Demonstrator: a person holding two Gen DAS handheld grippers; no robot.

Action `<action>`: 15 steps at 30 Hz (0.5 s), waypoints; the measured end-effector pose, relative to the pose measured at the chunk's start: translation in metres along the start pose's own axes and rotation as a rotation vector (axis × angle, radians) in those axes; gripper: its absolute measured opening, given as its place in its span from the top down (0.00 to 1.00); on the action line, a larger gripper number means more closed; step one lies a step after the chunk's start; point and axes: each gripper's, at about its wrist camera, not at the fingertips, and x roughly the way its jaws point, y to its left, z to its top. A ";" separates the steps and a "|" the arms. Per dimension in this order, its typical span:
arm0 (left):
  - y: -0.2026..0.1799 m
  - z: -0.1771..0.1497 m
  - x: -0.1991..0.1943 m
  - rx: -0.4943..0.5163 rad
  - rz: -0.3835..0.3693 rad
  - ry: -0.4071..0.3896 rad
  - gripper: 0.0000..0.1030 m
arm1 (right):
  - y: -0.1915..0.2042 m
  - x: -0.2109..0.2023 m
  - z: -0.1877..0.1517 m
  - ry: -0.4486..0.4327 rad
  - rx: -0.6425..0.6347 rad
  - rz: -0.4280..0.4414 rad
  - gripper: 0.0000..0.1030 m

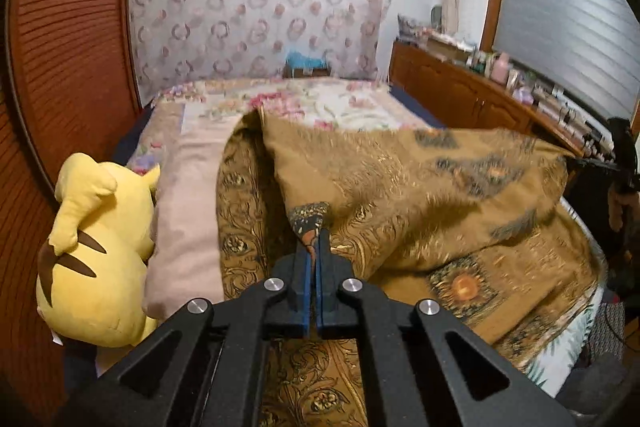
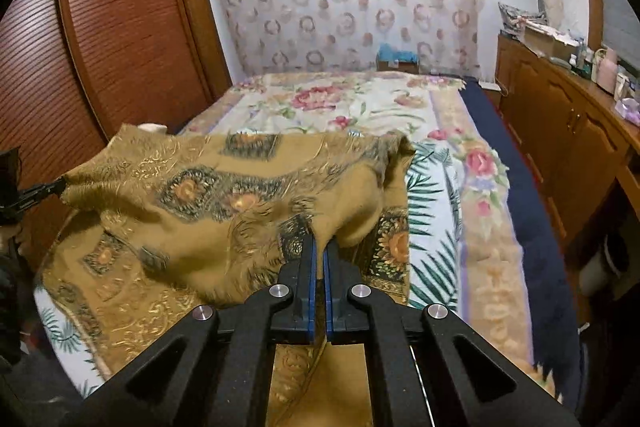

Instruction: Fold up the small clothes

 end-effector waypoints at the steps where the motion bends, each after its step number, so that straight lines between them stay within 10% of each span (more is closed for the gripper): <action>1: 0.000 0.001 -0.004 -0.003 -0.002 -0.009 0.98 | -0.001 -0.006 -0.002 -0.003 0.000 0.002 0.98; 15: 0.010 -0.027 -0.049 -0.041 0.012 -0.041 0.98 | 0.013 -0.076 -0.039 0.003 -0.021 -0.002 0.98</action>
